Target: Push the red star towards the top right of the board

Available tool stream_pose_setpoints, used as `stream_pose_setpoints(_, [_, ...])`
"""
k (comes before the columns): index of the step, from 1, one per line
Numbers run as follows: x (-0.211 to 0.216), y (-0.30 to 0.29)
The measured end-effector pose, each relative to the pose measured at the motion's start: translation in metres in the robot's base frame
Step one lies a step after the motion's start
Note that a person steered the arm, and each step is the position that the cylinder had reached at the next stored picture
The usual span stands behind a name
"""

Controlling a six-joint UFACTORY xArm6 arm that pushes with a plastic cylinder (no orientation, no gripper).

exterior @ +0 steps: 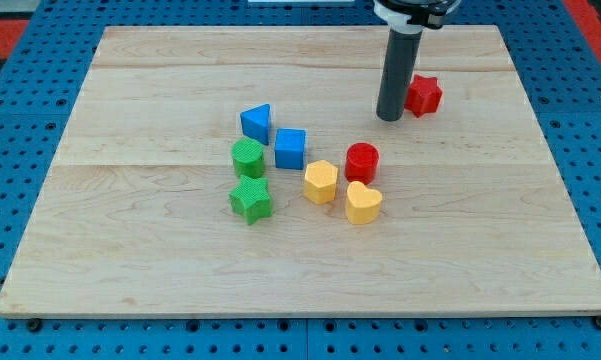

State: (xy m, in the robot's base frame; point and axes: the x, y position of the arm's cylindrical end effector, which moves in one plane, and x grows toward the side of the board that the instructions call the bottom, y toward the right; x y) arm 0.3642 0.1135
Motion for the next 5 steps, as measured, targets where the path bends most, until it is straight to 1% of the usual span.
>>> stream_pose_setpoints(1, [0.0,0.031])
stream_pose_setpoints(2, [-0.002,0.049])
stream_pose_setpoints(5, [-0.075,0.039])
